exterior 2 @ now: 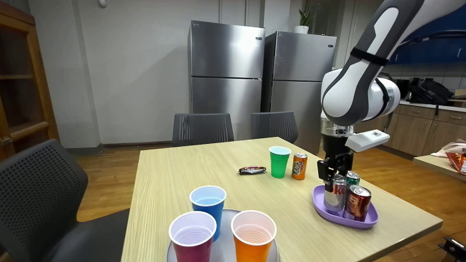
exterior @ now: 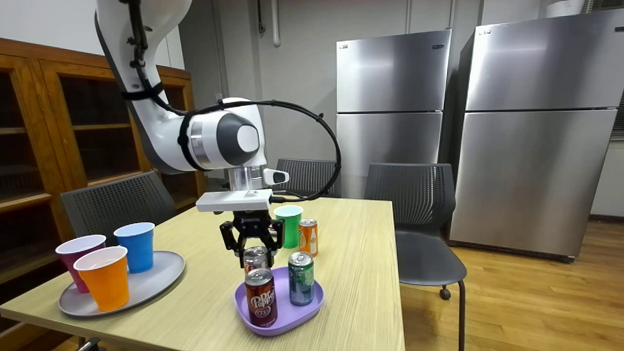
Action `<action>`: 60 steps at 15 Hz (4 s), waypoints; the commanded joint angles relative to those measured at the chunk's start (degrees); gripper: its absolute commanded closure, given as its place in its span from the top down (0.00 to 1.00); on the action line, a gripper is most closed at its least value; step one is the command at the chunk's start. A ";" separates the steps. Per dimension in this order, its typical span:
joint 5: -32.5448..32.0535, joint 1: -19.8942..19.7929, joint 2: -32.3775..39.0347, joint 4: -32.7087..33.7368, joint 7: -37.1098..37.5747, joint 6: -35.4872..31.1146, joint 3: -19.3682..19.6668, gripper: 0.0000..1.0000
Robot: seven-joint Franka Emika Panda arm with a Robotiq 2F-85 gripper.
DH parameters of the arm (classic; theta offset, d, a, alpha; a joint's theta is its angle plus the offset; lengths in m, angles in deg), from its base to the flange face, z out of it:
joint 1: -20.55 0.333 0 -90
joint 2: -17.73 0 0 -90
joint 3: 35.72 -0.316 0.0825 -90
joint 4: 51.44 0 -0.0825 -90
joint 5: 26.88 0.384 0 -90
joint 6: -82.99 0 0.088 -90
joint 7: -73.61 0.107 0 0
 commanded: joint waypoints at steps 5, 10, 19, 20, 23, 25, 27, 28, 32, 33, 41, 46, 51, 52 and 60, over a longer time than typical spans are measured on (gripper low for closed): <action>-1.70 1.03 0.49 -0.80 2.34 -3.23 0.51 0.39; -1.43 1.05 0.12 -0.26 1.82 -2.45 0.35 1.00; -0.79 1.19 2.40 10.02 6.98 1.66 2.40 1.00; -0.69 1.21 3.12 11.72 7.86 2.12 2.59 1.00; -0.01 1.15 5.81 16.59 10.48 3.73 2.86 1.00; 0.97 1.02 7.92 20.06 12.11 5.11 2.60 1.00; 1.80 1.12 9.91 23.31 13.74 6.30 2.43 1.00; 2.20 1.29 10.77 24.84 14.81 6.95 2.49 1.00; 5.15 1.18 12.11 29.20 18.34 9.43 2.11 1.00; 5.84 1.22 12.43 30.16 19.09 9.98 2.10 1.00; 6.65 5.57 15.71 36.76 36.09 14.79 4.71 1.00; 7.97 7.65 19.00 39.97 46.37 16.32 5.74 1.00; 8.20 8.47 22.12 42.45 54.75 15.73 6.46 1.00; 8.26 8.41 22.66 42.94 55.85 15.86 6.38 1.00; 7.86 8.40 26.07 45.38 58.52 15.47 5.83 0.58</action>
